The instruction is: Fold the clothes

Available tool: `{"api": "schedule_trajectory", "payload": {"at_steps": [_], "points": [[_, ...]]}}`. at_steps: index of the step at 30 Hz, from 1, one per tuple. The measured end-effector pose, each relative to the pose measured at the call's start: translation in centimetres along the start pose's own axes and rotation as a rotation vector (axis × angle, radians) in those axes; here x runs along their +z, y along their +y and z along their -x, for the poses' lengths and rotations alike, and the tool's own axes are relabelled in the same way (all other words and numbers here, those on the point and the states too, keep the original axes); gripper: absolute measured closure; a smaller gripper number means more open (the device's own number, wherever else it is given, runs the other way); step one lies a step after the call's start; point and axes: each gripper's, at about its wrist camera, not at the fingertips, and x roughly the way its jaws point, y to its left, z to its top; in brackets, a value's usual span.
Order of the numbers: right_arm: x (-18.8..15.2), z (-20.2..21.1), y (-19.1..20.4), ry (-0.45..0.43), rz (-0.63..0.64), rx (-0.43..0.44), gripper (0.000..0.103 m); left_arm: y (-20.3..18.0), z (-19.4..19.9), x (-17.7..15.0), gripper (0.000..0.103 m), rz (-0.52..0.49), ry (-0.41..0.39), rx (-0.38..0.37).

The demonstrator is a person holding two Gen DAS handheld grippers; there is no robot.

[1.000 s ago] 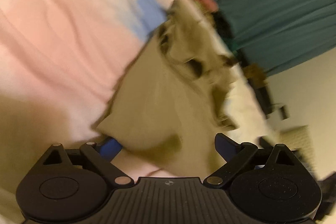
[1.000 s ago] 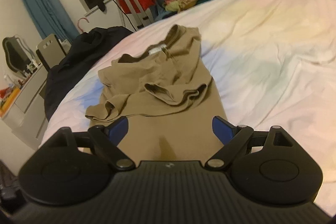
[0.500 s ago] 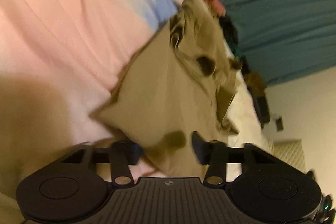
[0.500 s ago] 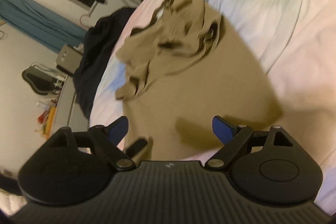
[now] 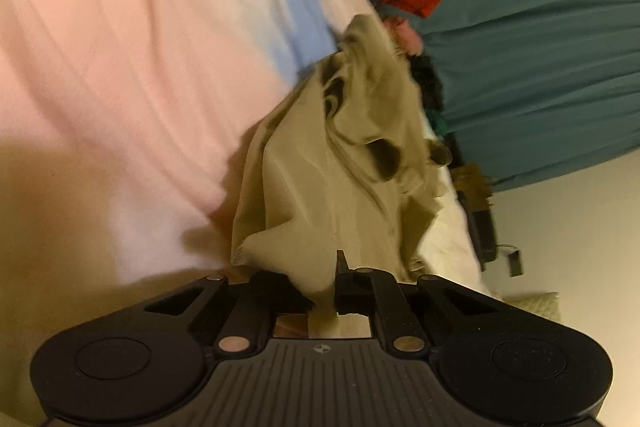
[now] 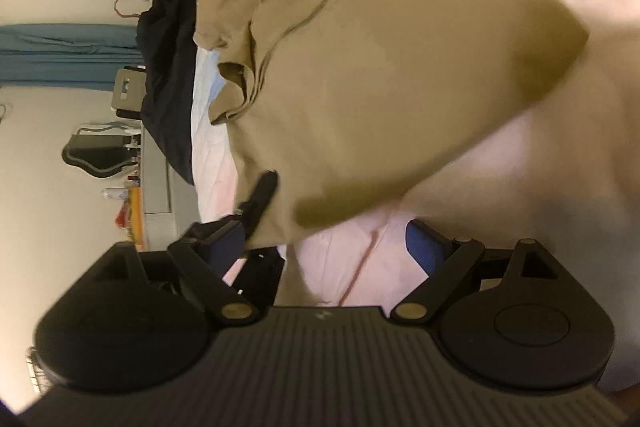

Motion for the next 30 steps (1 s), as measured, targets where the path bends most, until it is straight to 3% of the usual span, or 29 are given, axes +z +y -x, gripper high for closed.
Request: {"api": "schedule_trajectory", "payload": {"at_steps": [2,6,10,13,16,21,24,26,30], "points": [[-0.1,-0.5,-0.4,0.018,-0.026,0.017,0.013,-0.3,0.5,0.1,0.095,0.000,-0.018,-0.037],[-0.1,-0.3,-0.9,-0.037,-0.071,0.061,0.012,-0.6,1.6,0.3,0.097,0.013,-0.053,-0.116],[0.5,1.5,-1.3,-0.188,-0.104,0.085,0.013,-0.5,1.9,0.5,0.097,0.028,-0.065,-0.137],[0.9,3.2,-1.9,-0.321,-0.140,0.038,0.021,-0.4,1.7,0.5,0.097,0.044,-0.065,-0.132],[1.0,4.2,-2.4,-0.397,-0.167,-0.008,0.022,-0.2,1.7,0.6,0.097,0.047,-0.072,-0.107],[1.6,5.0,-2.8,-0.451,-0.163,-0.049,0.047,0.8,0.7,0.9,0.097,0.096,-0.040,-0.064],[2.0,4.5,-2.9,-0.439,-0.126,-0.115,0.063,1.6,-0.1,1.2,0.088,0.132,-0.036,-0.020],[2.2,4.6,-2.7,-0.448,-0.103,-0.123,0.080,2.1,-0.6,1.4,0.086,0.157,-0.029,0.000],[2.4,4.8,-2.3,-0.466,-0.058,-0.137,0.088,2.3,-0.9,1.7,0.086,0.158,-0.027,-0.004]]}}
